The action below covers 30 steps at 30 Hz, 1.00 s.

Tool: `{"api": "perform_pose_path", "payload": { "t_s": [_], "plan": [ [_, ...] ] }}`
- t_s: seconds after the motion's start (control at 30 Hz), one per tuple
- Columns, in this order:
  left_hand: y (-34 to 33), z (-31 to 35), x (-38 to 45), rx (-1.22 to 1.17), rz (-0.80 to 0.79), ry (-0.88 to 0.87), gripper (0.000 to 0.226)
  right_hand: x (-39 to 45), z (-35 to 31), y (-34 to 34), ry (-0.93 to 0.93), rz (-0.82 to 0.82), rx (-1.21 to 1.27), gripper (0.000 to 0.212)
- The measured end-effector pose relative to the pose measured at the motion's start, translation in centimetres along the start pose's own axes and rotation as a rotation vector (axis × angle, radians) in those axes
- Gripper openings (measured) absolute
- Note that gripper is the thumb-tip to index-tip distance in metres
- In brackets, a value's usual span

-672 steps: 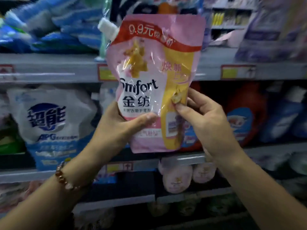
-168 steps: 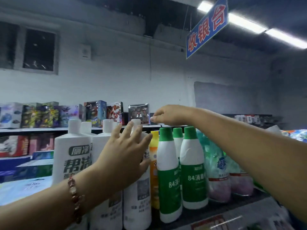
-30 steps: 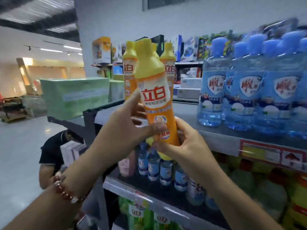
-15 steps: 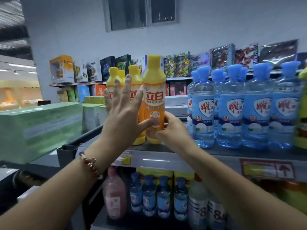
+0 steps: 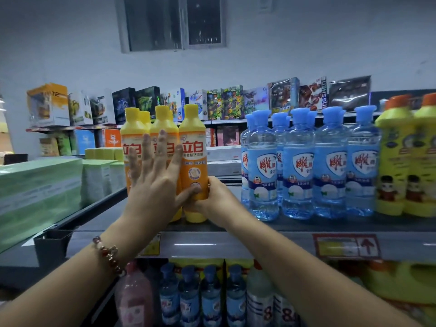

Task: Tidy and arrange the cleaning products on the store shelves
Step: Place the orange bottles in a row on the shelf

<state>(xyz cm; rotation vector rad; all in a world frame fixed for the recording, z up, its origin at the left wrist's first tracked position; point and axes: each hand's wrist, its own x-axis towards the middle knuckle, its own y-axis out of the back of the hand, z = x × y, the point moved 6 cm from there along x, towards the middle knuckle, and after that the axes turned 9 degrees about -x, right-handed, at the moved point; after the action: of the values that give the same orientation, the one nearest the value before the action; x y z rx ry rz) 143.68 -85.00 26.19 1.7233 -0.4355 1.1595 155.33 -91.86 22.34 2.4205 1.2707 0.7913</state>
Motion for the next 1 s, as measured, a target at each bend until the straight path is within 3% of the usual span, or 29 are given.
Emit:
{"api": "perform_pose_path", "payload": {
  "t_s": [0.13, 0.3, 0.4, 0.5, 0.57, 0.63, 0.7, 0.8, 0.83, 0.93, 0.97, 1.0],
  "plan": [
    [-0.3, -0.1, -0.5, 0.000, 0.005, 0.029, 0.095, 0.0, 0.3, -0.3, -0.020, 0.067, -0.048, 0.059],
    [-0.7, 0.1, -1.7, -0.050, -0.022, 0.064, 0.089, -0.4, -0.2, -0.4, -0.018, 0.132, -0.170, 0.055],
    [0.4, -0.3, -4.6, -0.101, -0.027, 0.105, 0.081, -1.3, -0.7, -0.3, 0.029, 0.172, -0.272, 0.067],
    [2.2, -1.6, -9.9, -0.162, -0.030, 0.177, 0.073, -6.2, -2.1, -1.0, 0.280, 0.340, -0.515, 0.077],
    [3.1, -2.6, -14.2, -0.169, -0.032, 0.188, 0.070, -10.9, -2.6, -3.3, 0.506, 0.382, -0.543, 0.060],
    [3.2, -3.7, -18.5, -0.130, -0.047, 0.181, 0.065, -13.9, -1.0, -7.1, 0.525, 0.204, -0.531, 0.052],
    [2.5, -5.2, -22.2, -0.075, -0.149, 0.228, 0.064, -15.0, 1.2, -11.7, 0.348, -0.125, -0.565, 0.060],
    [1.0, -7.5, -26.3, 0.022, -0.351, 0.318, 0.067, -14.5, 3.7, -16.4, 0.177, -0.376, -0.731, 0.069],
    [0.7, -8.1, -27.3, 0.044, -0.398, 0.337, 0.068, -14.0, 4.3, -17.4, 0.126, -0.420, -0.758, 0.064],
    [0.2, -9.1, -29.7, 0.083, -0.489, 0.384, 0.069, -12.2, 5.1, -19.4, -0.002, -0.468, -0.716, 0.018],
    [0.1, -9.2, -30.3, 0.088, -0.504, 0.401, 0.069, -11.5, 5.5, -19.9, -0.003, -0.444, -0.702, 0.013],
    [0.1, -9.3, -30.9, 0.090, -0.513, 0.416, 0.069, -10.6, 5.5, -20.3, 0.043, -0.397, -0.706, 0.026]
  ]
}}
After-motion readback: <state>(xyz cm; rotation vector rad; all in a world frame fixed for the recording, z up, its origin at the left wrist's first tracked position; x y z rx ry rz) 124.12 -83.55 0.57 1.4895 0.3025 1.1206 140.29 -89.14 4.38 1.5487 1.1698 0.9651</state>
